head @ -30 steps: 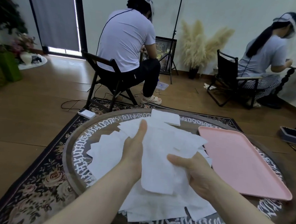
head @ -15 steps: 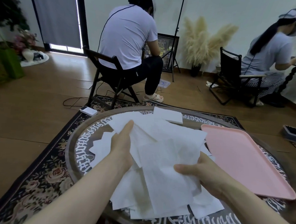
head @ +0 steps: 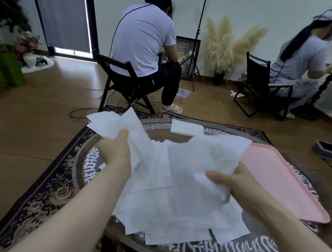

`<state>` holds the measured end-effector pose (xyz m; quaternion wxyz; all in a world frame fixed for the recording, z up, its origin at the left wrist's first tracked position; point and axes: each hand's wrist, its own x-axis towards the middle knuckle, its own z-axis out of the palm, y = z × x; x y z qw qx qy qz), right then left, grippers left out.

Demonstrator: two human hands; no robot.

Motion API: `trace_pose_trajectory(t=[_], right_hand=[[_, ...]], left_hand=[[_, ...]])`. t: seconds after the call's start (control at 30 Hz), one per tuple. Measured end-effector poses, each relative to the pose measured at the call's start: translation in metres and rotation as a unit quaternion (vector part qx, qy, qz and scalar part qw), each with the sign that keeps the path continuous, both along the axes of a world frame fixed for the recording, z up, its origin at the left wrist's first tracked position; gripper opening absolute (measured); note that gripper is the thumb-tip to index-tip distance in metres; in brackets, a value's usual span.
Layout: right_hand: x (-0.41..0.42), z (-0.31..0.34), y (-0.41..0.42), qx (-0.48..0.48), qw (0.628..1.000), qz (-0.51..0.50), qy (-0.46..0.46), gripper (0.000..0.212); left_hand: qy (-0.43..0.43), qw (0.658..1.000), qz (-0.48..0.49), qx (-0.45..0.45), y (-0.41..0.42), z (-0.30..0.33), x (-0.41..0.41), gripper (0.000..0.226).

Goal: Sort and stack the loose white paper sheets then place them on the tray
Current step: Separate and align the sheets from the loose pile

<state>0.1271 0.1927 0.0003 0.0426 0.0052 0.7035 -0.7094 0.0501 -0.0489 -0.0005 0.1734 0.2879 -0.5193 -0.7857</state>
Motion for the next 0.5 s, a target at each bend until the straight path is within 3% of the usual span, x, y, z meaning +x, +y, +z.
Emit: trace_pose_trajectory(t=[0.1, 0.23, 0.4, 0.5], right_hand=[[-0.002, 0.008, 0.004, -0.074, 0.996, 0.031, 0.042, 0.054], [-0.004, 0.005, 0.001, -0.026, 0.992, 0.122, -0.012, 0.043], [-0.011, -0.003, -0.003, 0.042, 0.991, 0.117, -0.047, 0.044], [-0.011, -0.002, -0.001, 0.059, 0.990, 0.123, -0.038, 0.045]], left_hand=[[-0.047, 0.989, -0.132, -0.047, 0.004, -0.003, 0.003, 0.028], [-0.061, 0.931, -0.358, 0.028, 0.028, -0.001, 0.022, 0.029], [-0.042, 0.884, -0.439, 0.157, 0.040, 0.001, 0.032, 0.048], [-0.027, 0.863, -0.485, 0.138, 0.042, 0.001, 0.034, 0.059]])
